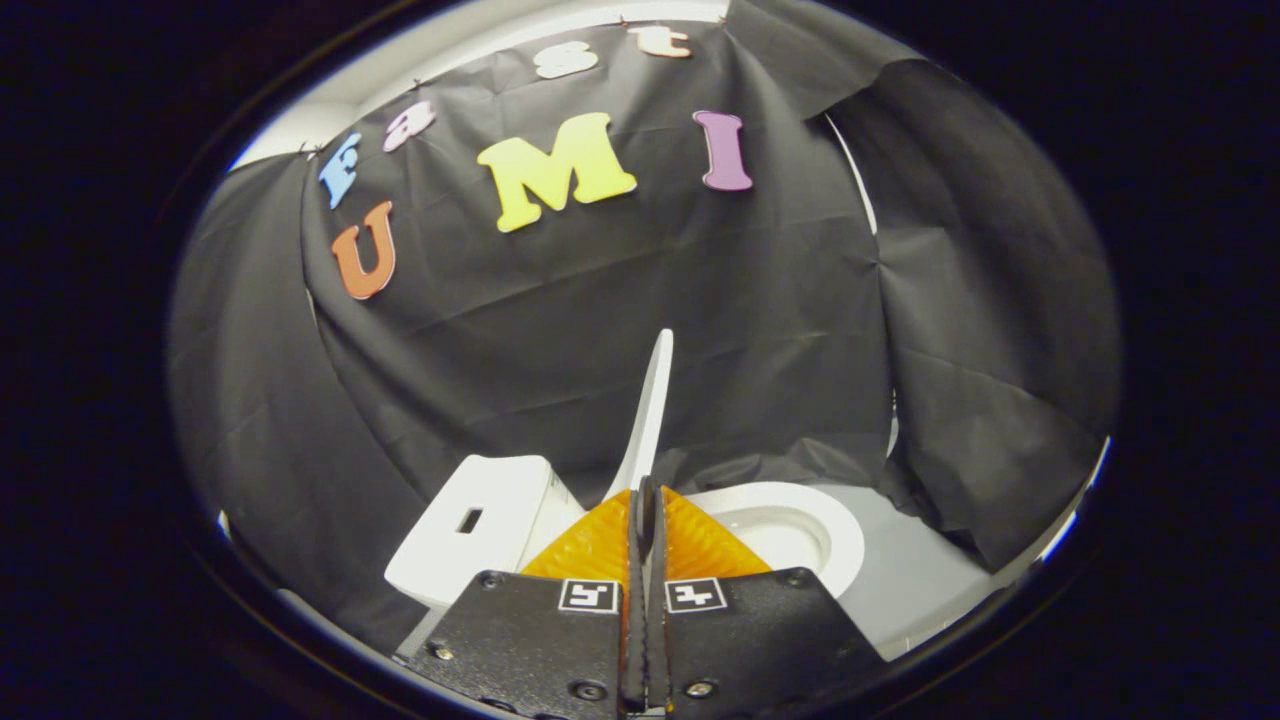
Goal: Open the toilet lid.
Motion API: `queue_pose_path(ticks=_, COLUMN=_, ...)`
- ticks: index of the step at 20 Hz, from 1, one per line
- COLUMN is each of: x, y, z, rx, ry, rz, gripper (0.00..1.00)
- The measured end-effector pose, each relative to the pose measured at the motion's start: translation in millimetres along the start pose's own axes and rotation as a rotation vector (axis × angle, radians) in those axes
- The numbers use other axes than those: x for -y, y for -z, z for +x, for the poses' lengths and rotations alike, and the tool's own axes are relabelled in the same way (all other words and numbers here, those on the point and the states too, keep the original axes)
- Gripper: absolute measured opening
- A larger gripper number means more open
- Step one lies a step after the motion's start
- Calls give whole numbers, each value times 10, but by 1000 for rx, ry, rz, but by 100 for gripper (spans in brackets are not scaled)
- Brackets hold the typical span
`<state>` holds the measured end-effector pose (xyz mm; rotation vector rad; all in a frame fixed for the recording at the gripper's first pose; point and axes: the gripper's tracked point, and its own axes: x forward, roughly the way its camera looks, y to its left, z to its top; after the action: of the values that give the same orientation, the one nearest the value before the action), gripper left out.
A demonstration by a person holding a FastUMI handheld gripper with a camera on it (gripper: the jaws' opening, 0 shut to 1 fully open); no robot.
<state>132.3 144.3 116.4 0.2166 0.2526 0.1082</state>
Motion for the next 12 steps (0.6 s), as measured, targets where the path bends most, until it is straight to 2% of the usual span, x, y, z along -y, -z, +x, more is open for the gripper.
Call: queue_pose_path(ticks=12, x=-811, y=-19, z=23, rx=59, ry=-2, rz=-176, gripper=4)
